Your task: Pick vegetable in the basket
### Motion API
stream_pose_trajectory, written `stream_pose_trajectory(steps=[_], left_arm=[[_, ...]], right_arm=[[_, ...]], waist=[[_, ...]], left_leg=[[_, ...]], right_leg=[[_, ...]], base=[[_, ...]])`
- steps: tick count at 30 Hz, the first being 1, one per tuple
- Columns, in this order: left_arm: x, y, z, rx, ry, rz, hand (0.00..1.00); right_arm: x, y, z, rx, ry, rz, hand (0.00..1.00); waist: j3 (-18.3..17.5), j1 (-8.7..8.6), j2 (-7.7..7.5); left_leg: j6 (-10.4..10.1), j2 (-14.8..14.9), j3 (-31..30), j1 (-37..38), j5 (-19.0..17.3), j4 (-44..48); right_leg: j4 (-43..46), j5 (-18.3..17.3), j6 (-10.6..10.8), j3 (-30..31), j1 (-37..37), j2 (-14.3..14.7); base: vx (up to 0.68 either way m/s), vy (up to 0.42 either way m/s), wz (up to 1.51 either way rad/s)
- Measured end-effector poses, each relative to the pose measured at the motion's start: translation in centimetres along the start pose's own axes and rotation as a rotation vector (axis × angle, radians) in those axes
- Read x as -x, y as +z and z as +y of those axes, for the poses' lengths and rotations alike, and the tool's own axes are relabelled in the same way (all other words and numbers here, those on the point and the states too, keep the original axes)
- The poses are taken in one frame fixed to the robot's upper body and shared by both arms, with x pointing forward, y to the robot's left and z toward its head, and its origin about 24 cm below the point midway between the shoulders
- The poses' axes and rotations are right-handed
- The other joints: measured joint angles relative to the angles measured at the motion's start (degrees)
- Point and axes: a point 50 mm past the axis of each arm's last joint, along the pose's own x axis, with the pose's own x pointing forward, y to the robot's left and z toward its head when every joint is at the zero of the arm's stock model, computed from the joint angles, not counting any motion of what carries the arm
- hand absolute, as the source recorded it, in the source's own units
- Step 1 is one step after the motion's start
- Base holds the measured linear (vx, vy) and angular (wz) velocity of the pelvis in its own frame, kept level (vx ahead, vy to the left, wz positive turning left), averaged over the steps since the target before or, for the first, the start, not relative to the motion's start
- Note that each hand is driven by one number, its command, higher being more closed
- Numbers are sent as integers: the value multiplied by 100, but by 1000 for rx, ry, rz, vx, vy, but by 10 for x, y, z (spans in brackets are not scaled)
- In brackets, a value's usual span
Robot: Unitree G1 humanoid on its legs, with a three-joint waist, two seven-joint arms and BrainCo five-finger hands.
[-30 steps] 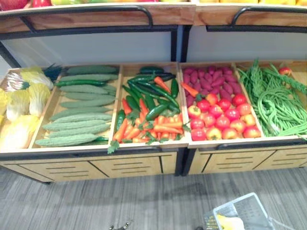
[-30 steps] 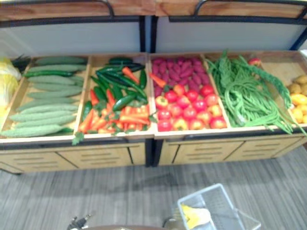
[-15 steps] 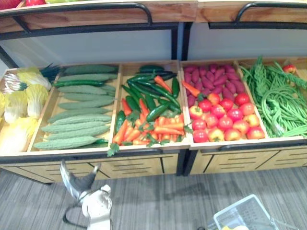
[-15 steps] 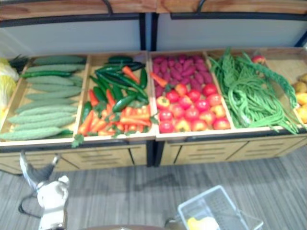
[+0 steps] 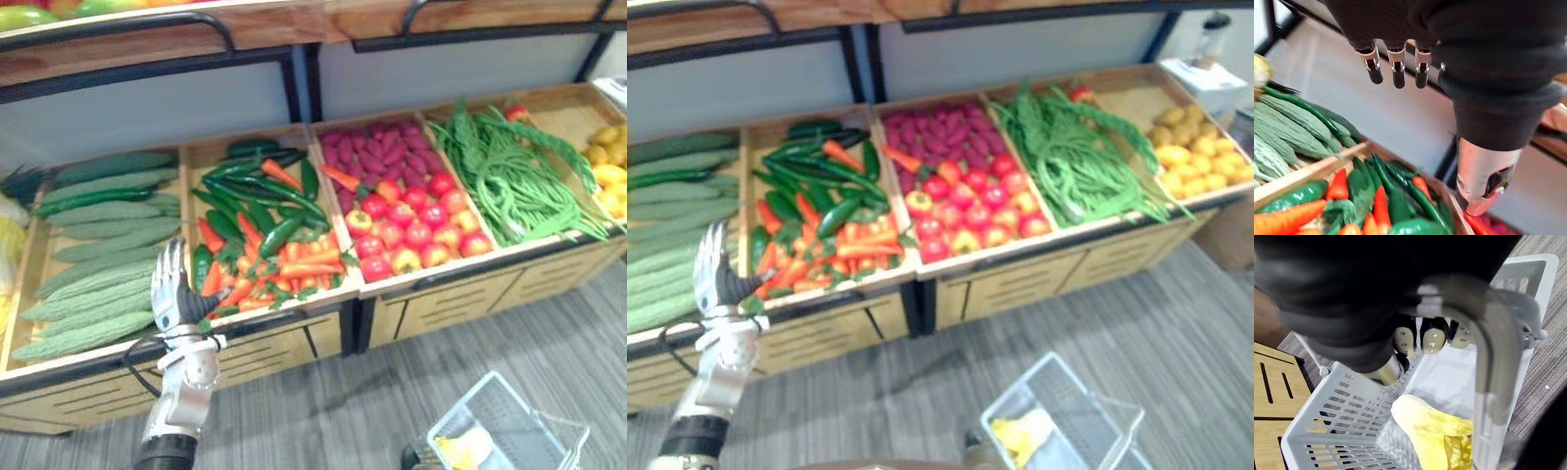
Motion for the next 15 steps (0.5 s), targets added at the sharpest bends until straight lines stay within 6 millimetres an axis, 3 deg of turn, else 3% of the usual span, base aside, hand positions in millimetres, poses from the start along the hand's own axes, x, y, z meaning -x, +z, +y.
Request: stream_pose_trajectory(steps=[7, 15], left_arm=[[-20, 16, -18, -135, -190, -189, 0], [-45, 47, -32, -209, -282, -332, 0]], right_arm=[[-3, 22, 3, 43, 20, -84, 100], [-3, 40, 12, 77, 53, -170, 100]], waist=[[330, -122, 82], [453, -115, 120]], left_leg=[[-28, 16, 305, -4, -6, 24], [-47, 48, 578, -41, -2, -30]], right_leg=[[-47, 118, 20, 317, -186, 91], [4, 152, 16, 566, -389, 127]], base=[[-25, -26, -24], [64, -8, -16]])
